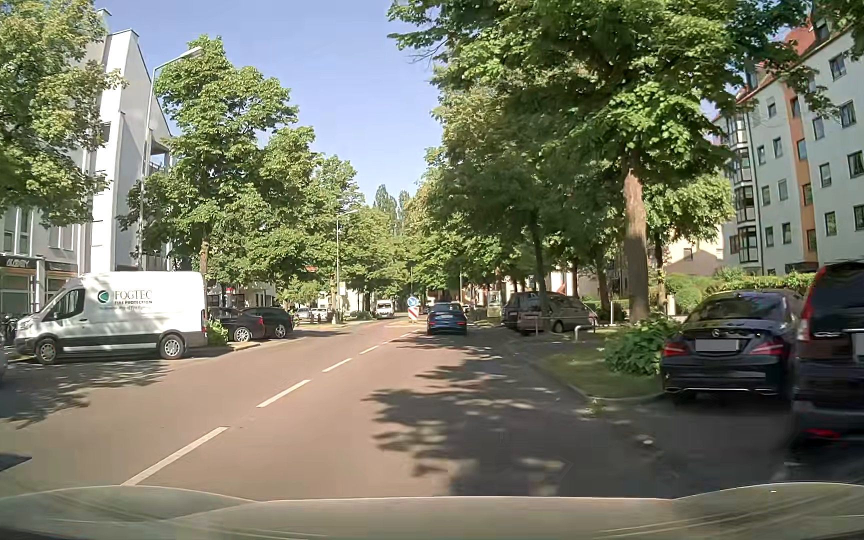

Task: Follow the waypoints while adhering to traffic rules and regulations

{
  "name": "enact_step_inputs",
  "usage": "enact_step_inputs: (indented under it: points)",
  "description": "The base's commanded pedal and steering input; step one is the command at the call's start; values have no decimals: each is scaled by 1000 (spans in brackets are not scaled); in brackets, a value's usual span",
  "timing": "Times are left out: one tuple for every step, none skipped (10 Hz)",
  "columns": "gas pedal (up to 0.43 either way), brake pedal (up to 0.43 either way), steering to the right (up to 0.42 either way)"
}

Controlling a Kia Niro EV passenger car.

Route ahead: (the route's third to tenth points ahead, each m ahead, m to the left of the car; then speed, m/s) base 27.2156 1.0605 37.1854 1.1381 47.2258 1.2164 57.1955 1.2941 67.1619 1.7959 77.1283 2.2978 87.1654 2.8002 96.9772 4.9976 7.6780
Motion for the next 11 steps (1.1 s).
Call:
enact_step_inputs:
  points:
    - [0,0,-19]
    - [0,0,-17]
    - [20,0,-16]
    - [47,0,-16]
    - [67,0,-16]
    - [67,0,-16]
    - [67,0,-14]
    - [67,0,-11]
    - [67,0,-8]
    - [67,0,-6]
    - [67,0,-4]
